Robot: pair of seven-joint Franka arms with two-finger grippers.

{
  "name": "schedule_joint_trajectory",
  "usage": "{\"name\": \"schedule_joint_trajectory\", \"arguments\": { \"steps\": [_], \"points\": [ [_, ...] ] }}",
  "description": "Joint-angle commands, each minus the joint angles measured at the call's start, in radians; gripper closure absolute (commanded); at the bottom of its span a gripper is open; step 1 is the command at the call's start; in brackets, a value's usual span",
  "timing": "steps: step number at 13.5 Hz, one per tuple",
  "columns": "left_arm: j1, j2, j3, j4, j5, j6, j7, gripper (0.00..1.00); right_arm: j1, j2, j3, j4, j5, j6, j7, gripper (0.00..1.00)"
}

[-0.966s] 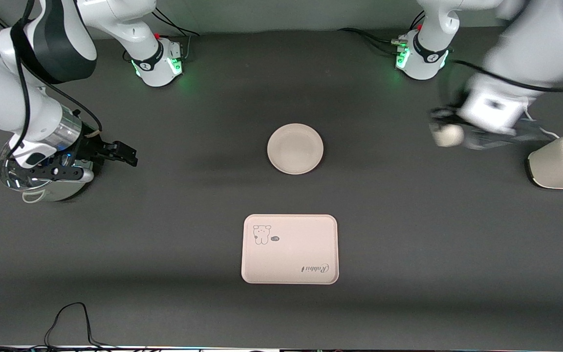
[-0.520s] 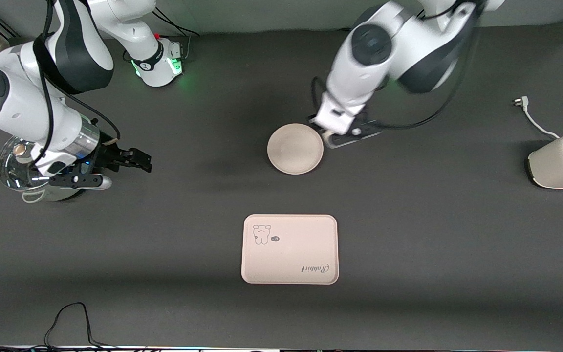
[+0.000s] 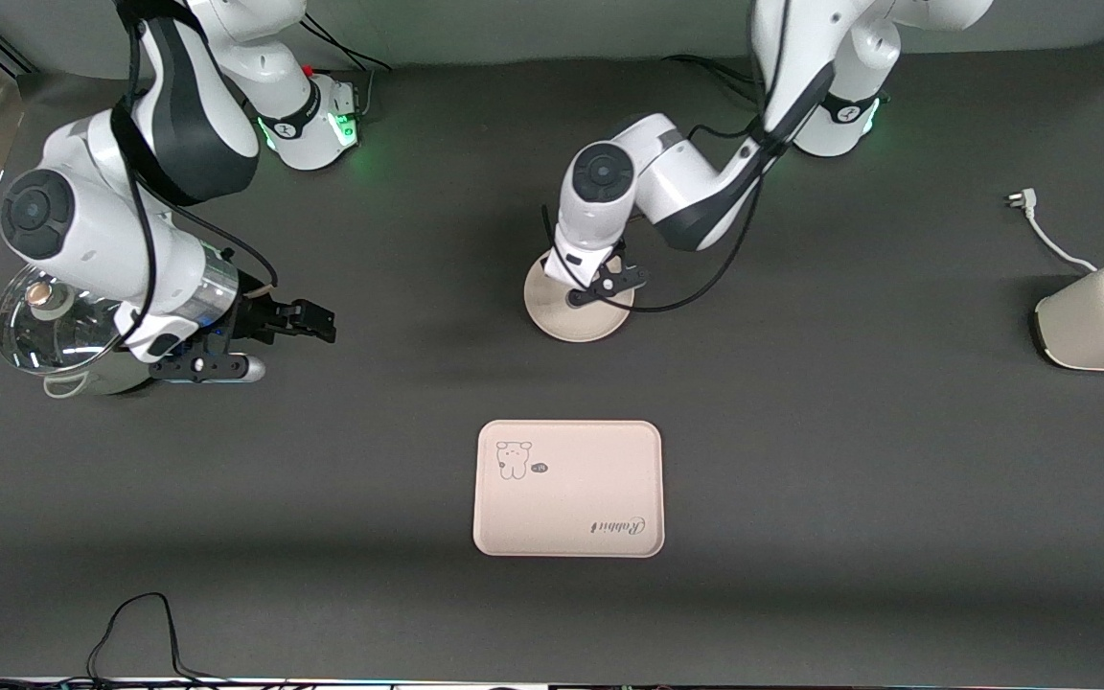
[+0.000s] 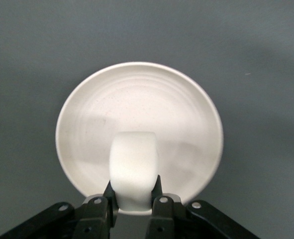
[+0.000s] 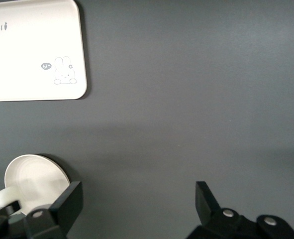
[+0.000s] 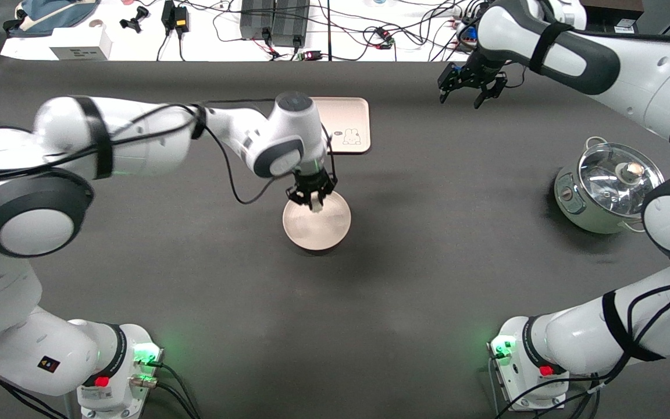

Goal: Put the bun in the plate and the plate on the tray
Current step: 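Lower the bun onto the white plate and open the left gripper, then raise the left gripper away while the right gripper reaches the plate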

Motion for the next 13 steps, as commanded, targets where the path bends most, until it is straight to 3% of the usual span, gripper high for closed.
{"name": "schedule_joint_trajectory", "arguments": {
  "steps": [1,3,4,5,10,13],
  "points": [
    [-0.026,0.074,0.013,0.008,0.086,0.058,-0.083,0.7,0.006,0.029,0.036,0.023,0.023,0.025,0.021,0.0],
    [-0.028,0.092,0.013,0.009,0.086,0.077,-0.083,0.65,0.005,0.052,0.067,0.019,0.023,0.058,0.021,0.0],
    [-0.031,0.096,0.014,0.009,0.086,0.077,-0.085,0.48,0.005,0.067,0.082,0.017,0.023,0.077,0.021,0.0],
    [-0.026,0.096,0.014,0.011,0.086,0.075,-0.087,0.0,0.005,0.09,0.095,0.016,0.023,0.101,0.021,0.0],
    [0.024,0.002,0.016,0.053,0.086,-0.041,-0.07,0.0,0.006,0.181,0.207,-0.024,0.019,0.253,0.132,0.0],
    [0.17,-0.14,0.039,0.163,0.086,-0.285,0.101,0.0,0.006,0.184,0.286,-0.197,0.006,0.501,0.173,0.0]
  ]
}}
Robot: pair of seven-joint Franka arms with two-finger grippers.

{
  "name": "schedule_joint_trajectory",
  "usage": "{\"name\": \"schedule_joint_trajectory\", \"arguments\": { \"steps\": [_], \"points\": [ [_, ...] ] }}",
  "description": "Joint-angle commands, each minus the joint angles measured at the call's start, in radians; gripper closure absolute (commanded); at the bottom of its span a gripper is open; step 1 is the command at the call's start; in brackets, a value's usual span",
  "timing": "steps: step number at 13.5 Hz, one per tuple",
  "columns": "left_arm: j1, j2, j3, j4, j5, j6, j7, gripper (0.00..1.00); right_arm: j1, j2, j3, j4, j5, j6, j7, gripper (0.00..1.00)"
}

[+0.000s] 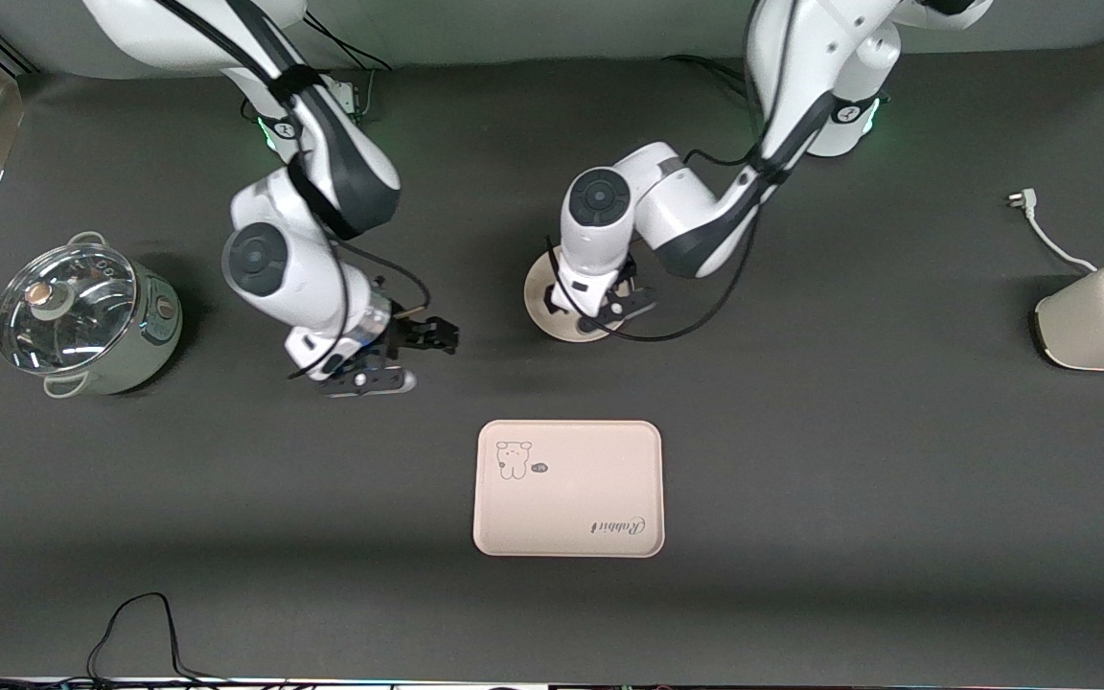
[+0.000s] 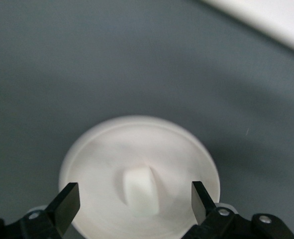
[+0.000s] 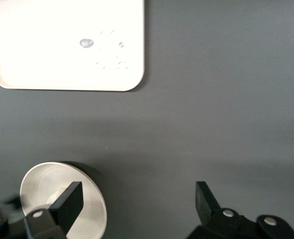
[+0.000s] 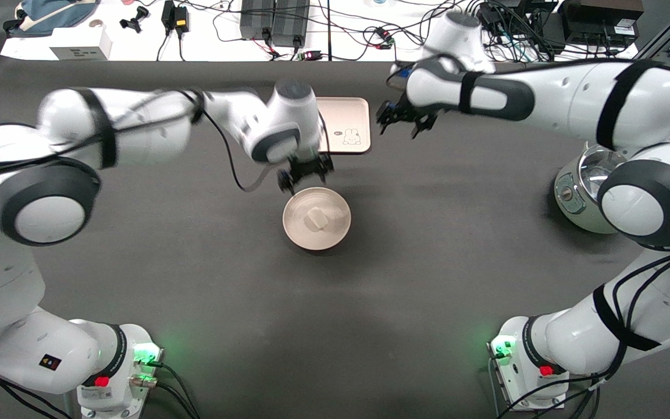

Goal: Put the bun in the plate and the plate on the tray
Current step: 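Raise the left gripper away while the right gripper reaches the plate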

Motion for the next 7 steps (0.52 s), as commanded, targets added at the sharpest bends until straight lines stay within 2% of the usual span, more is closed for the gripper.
{"name": "schedule_joint_trajectory", "arguments": {
  "steps": [1,3,4,7],
  "points": [
    [0.162,-0.124,0.034,0.128,0.003,-0.22,0.223,0.0,0.005,-0.007,0.06,-0.174,0.003,0.246,0.037,0.0],
    [0.307,-0.118,0.036,0.275,-0.006,-0.34,0.446,0.0,0.007,0.034,0.122,-0.222,0.003,0.357,0.122,0.0],
    [0.375,-0.121,0.036,0.305,-0.007,-0.354,0.543,0.0,0.019,0.048,0.142,-0.225,0.002,0.362,0.156,0.0],
    [0.527,-0.153,0.044,0.308,0.002,-0.394,0.734,0.0,0.059,0.082,0.142,-0.248,0.002,0.417,0.181,0.0]
  ]
}}
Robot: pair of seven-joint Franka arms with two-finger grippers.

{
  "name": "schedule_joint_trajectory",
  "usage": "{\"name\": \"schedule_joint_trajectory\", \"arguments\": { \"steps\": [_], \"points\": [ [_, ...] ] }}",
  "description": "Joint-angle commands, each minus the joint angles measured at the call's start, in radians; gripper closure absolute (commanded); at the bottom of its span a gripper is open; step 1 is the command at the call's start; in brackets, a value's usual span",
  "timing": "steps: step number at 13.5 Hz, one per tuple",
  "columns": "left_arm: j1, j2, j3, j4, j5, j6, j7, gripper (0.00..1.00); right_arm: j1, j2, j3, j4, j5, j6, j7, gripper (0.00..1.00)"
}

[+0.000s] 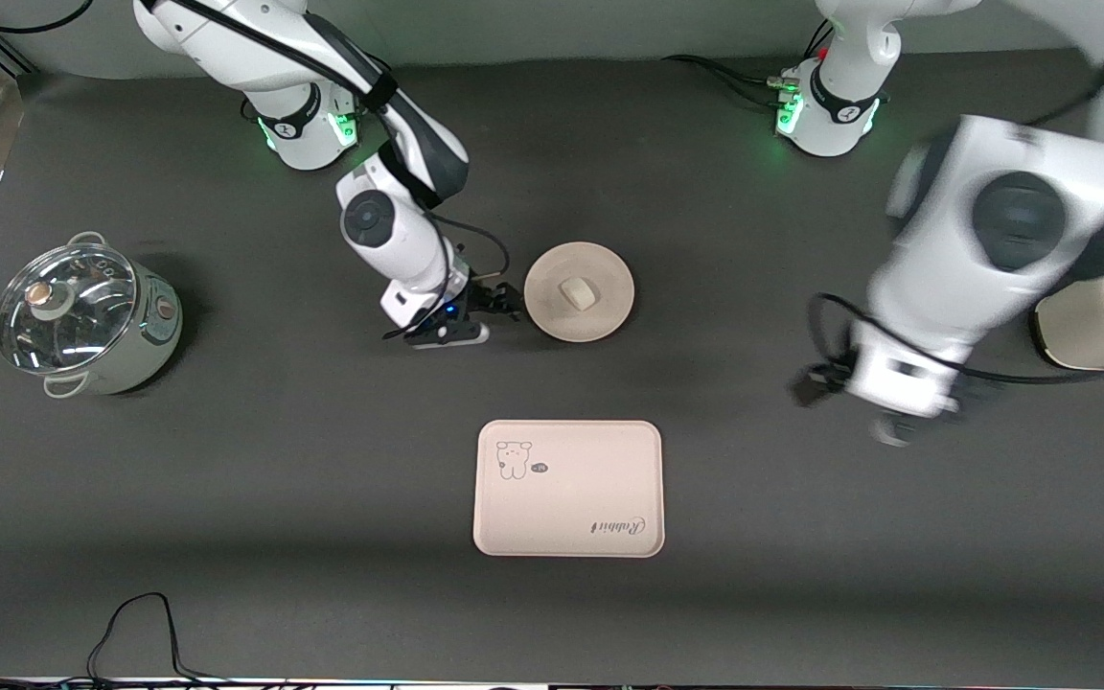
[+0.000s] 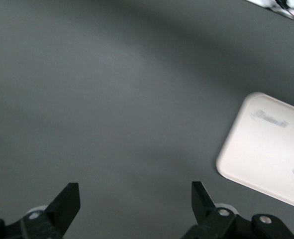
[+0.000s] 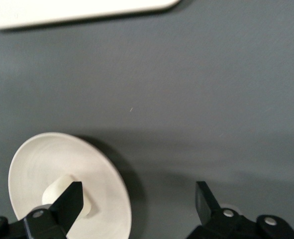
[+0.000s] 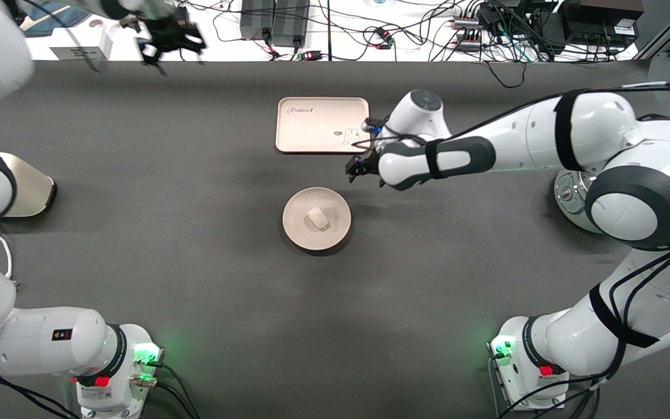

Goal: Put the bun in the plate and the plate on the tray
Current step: 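Raise the left gripper away while the right gripper reaches the plate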

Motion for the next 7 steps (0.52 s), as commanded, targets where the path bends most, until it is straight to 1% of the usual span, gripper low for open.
{"name": "schedule_joint_trajectory", "arguments": {
  "steps": [1,2,3,5,6,7],
  "points": [
    [0.096,-0.019,-0.011,0.01,0.006,-0.06,0.139,0.0,0.031,0.036,-0.002,-0.024,0.002,0.084,0.031,0.0],
    [0.128,-0.034,-0.016,0.008,0.006,-0.075,0.191,0.0,0.06,0.062,-0.002,-0.024,0.002,0.111,0.057,0.01],
    [0.134,-0.045,-0.01,0.01,0.006,-0.08,0.251,0.0,0.089,0.082,-0.006,-0.022,0.002,0.139,0.084,0.04],
    [0.134,-0.081,0.019,0.008,0.006,-0.151,0.297,0.0,0.1,0.101,-0.008,-0.022,0.0,0.158,0.087,0.09],
    [0.096,-0.106,0.067,0.007,0.006,-0.182,0.32,0.0,0.104,0.111,-0.008,-0.022,0.002,0.159,0.089,0.13],
    [0.006,-0.118,0.16,0.005,0.006,-0.198,0.348,0.0,0.115,0.119,-0.008,-0.022,0.002,0.174,0.089,0.19]
  ]
}}
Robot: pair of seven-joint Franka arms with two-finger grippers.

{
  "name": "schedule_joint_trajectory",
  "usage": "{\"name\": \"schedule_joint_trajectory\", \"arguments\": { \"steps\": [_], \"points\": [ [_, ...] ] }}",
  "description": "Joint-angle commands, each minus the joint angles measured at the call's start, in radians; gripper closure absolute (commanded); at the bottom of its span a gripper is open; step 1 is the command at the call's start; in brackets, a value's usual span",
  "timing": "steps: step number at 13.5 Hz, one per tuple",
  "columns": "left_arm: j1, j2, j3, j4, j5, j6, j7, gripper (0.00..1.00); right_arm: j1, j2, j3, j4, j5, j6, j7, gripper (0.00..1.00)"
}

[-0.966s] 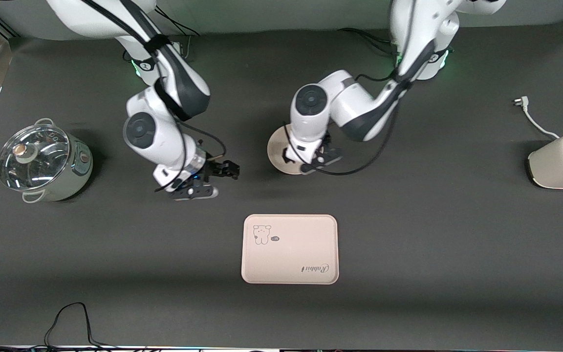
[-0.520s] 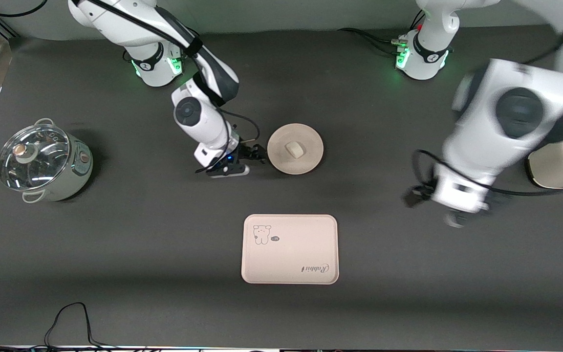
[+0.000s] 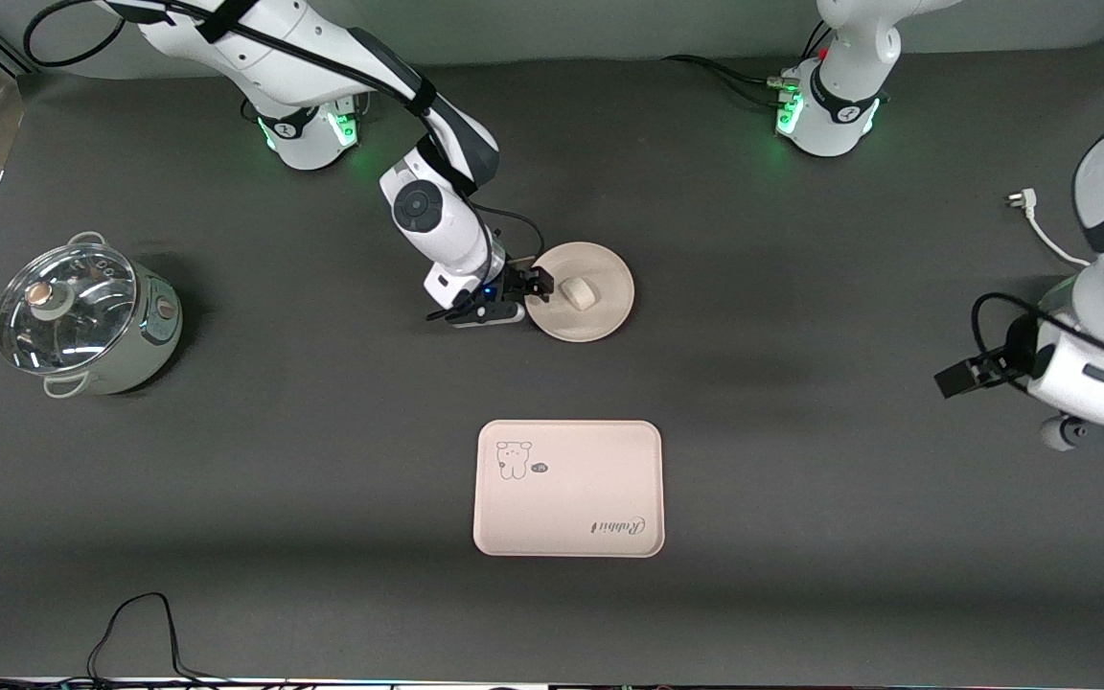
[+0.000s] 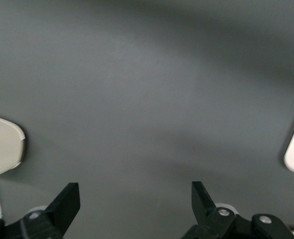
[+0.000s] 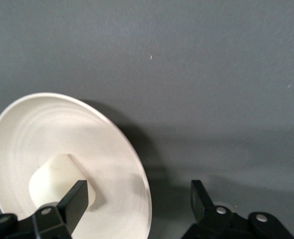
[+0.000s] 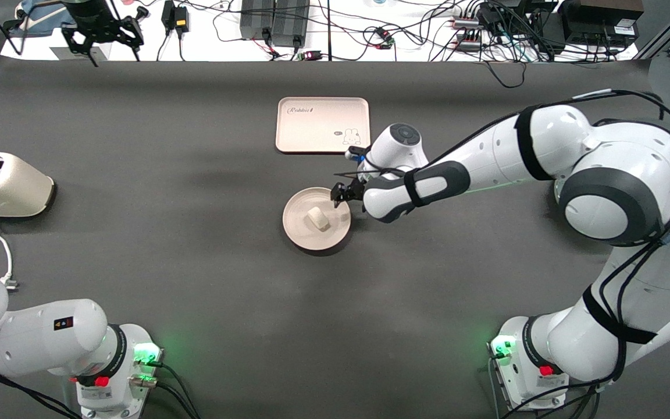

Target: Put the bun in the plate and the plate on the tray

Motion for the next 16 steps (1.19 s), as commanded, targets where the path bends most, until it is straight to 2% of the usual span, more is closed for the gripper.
{"name": "schedule_joint_trajectory", "arguments": {
  "steps": [1,2,3,4,7,9,10,13,16],
  "points": [
    [-0.209,-0.071,0.252,-0.015,-0.005,-0.057,0.098,0.0,0.022,0.029,-0.009,0.006,0.0,0.045,0.021,0.31],
    [-0.271,-0.08,0.331,-0.015,-0.008,-0.057,0.151,0.0,0.022,0.037,-0.009,0.006,0.002,0.049,0.021,0.54],
    [-0.287,-0.08,0.362,-0.015,-0.01,-0.057,0.202,0.0,0.022,0.04,-0.009,0.006,0.0,0.049,0.021,0.94],
    [-0.283,-0.081,0.367,-0.014,-0.031,-0.054,0.219,0.0,0.022,0.04,-0.009,0.007,0.003,0.048,0.026,1.0],
    [-0.264,-0.101,0.377,-0.023,-0.11,-0.059,0.218,0.0,0.019,0.04,-0.01,0.026,0.003,0.043,0.061,1.0],
    [-0.278,-0.173,0.377,-0.121,-0.11,-0.015,0.203,0.0,0.015,0.039,-0.01,0.064,0.003,0.025,0.088,1.0],
    [-0.281,-0.181,0.381,-0.133,-0.11,-0.007,0.203,0.0,0.01,0.036,-0.01,0.091,0.005,-0.007,0.096,1.0],
    [-0.348,-0.202,0.463,-0.136,-0.111,-0.023,0.196,0.0,-0.022,-0.001,-0.012,0.22,0.016,-0.177,0.098,1.0],
    [-0.338,-0.204,0.463,-0.133,-0.11,-0.023,0.186,0.0,-0.069,0.025,-0.015,0.422,0.002,-0.279,0.081,1.0]
  ]
}}
